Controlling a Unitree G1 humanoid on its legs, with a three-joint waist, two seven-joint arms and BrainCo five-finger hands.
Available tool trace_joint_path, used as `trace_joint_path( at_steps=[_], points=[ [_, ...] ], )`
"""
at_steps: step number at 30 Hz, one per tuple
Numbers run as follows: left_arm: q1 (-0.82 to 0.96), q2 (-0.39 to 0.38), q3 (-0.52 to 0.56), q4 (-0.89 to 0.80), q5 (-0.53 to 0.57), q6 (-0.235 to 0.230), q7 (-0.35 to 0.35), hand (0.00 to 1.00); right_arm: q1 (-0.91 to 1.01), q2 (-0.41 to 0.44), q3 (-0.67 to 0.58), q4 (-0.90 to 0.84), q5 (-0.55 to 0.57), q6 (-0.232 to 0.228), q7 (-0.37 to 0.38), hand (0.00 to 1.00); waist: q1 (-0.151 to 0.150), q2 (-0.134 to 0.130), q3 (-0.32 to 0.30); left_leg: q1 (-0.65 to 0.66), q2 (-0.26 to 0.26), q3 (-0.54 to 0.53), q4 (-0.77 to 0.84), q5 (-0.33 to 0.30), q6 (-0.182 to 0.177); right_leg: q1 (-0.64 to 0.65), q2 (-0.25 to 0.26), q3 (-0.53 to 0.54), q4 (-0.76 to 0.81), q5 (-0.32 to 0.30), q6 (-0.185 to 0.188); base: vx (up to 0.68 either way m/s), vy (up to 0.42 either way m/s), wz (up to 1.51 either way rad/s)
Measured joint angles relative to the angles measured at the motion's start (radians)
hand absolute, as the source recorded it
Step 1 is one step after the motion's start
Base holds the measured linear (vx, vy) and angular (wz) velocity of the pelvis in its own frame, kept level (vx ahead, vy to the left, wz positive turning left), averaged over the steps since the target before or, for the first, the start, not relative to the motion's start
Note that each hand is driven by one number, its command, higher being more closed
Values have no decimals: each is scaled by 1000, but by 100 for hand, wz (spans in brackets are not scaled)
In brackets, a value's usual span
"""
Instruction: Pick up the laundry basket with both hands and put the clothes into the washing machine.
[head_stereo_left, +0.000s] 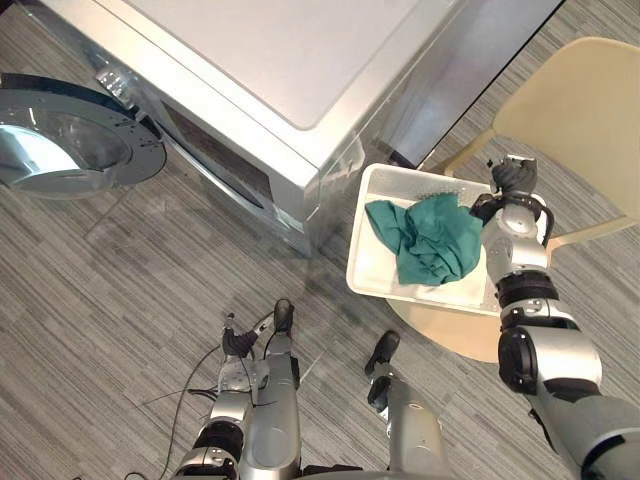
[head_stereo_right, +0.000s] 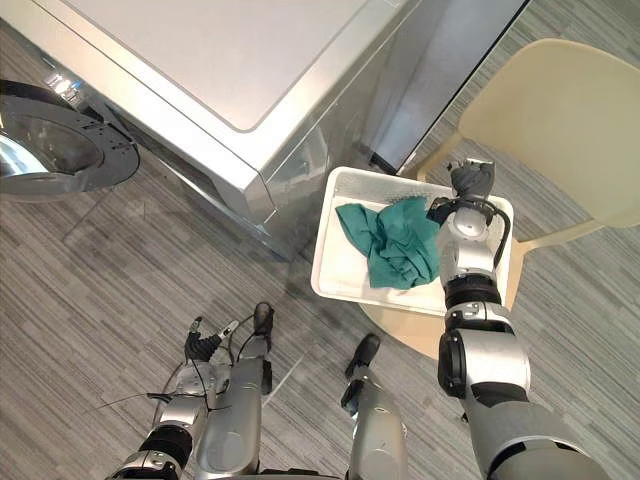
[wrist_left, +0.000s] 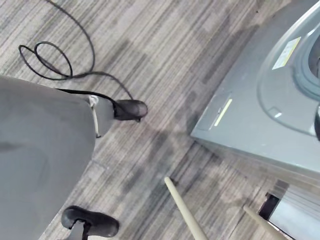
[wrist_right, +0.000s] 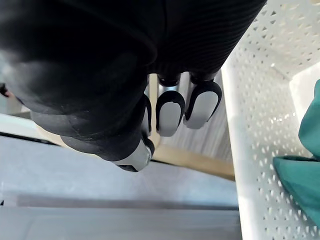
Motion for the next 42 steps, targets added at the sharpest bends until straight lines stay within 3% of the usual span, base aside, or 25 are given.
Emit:
trace_joint_path(
  at_steps=[1,2,5,13,18,22,25,35,42],
  points=[
    [0,-1,1,0,0,0,0,0,-4,0,1,1,16,0,0,100,3,5,-3,0,0,0,0,0,0,1,0,-1,-2,0,0,40,-16,2],
    [1,-2,1,0,-1,0,-1,0,-5,0,1,3,21,0,0,0,7,11,-6,-1,1,0,0,0,0,2,0,-3,-5,0,0,61,-24,2],
    [1,-5,2,0,-1,0,-1,0,-6,-1,2,28,25,2,0,0,13,22,-12,-3,2,-3,-1,0,0,10,2,-13,-15,0,1,56,-23,7],
    [2,-10,2,-3,-1,1,-1,0,21,-2,18,14,25,7,5,0,14,23,-12,-3,4,-2,-1,-1,0,10,3,-13,-16,0,1,9,-4,0],
    [12,-7,1,-3,0,0,-1,0,186,-20,75,-192,-38,3,27,0,1,22,-12,-4,3,2,3,-5,5,7,2,-2,-15,0,2,9,-7,-3],
    [35,-1,0,-3,10,0,-10,0,324,-84,83,-324,-143,-7,39,0,-13,20,-11,-13,-2,8,4,-8,6,-20,3,20,-12,2,4,20,-14,-15],
    [47,9,-1,-2,33,0,-23,0,364,-94,83,-324,-181,-9,46,0,-35,17,-10,-20,2,12,4,-8,6,-32,9,30,-11,3,2,26,-28,-9],
    [48,36,-10,-2,68,0,-64,0,425,-110,130,-314,-262,-10,120,0,-41,-7,3,-32,5,32,8,-10,10,-70,8,63,8,3,1,19,-21,-7],
    [51,60,-39,-10,69,-9,-65,0,371,-130,220,-191,-291,-10,157,0,-44,-7,16,-77,2,27,41,-20,19,-100,2,60,14,5,-1,0,0,0]
  ],
)
